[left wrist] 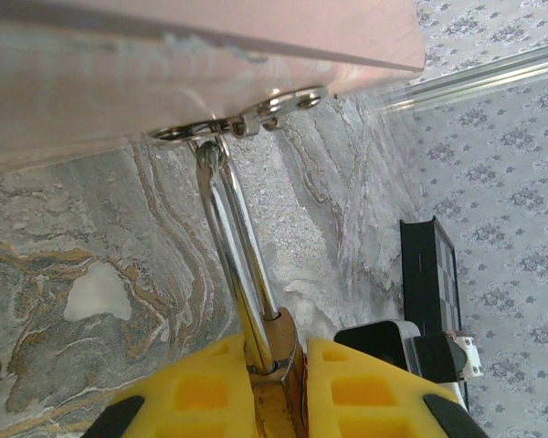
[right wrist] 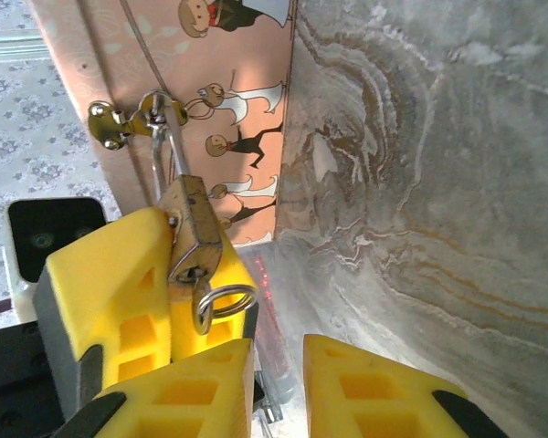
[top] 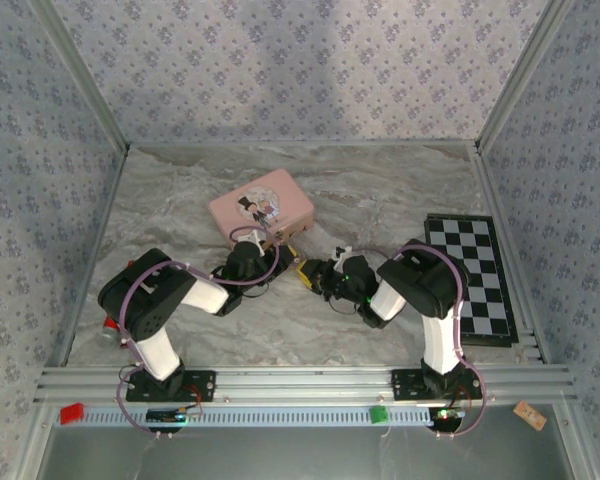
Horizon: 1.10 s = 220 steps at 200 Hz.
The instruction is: Unlock the padlock with the key
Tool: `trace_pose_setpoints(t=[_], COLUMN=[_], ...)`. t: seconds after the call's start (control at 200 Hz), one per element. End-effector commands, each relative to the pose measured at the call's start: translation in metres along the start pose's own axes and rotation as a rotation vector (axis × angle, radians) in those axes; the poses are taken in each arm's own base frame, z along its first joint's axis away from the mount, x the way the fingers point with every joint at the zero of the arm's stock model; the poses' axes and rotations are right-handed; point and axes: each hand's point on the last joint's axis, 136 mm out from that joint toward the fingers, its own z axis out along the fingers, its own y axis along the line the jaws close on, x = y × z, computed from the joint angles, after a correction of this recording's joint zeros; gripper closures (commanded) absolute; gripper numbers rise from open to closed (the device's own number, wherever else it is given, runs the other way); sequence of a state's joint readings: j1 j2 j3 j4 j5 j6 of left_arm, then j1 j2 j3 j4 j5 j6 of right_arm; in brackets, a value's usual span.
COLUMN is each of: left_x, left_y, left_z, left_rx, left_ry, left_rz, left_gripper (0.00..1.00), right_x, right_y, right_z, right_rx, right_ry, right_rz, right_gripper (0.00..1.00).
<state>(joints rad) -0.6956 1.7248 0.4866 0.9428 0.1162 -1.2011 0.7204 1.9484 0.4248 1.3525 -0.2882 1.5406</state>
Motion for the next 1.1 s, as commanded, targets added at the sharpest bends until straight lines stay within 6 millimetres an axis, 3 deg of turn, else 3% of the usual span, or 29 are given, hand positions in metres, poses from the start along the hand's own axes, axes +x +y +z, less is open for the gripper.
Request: trace_pose_setpoints(t=[0.0,0.31,0.785,1.094], left_x=[0.034,0.05,0.058,0.067], left_y=[0.044,0.04,0.033,0.02], left_z=[-0.007,-0.009,-0.009,-0.008], left_rx=[-0.137,-0.138,-0.129,-0.102], left_ry=[0.124,0.16,0.182,0.207], left_rz=[-0.143,-0.136,-0.128,-0.106], left_gripper=[0.97,0.97,0.97,0.97], right_x=[-0.005,-0.009,-0.015,-0.02], right_y=[0.017,0.036,0.036,0.054], right_z=[-0.006,0.002,0.007,0.015], right_rx=[-0.055,-0.105,-0.107,-0.15], right_ry=[-0.026,-0.027,-0.032,-0.028], right_rz=[-0.021,-0.028,-0.009,-0.007], right_gripper=[0.78,0.77,0.95,0.96])
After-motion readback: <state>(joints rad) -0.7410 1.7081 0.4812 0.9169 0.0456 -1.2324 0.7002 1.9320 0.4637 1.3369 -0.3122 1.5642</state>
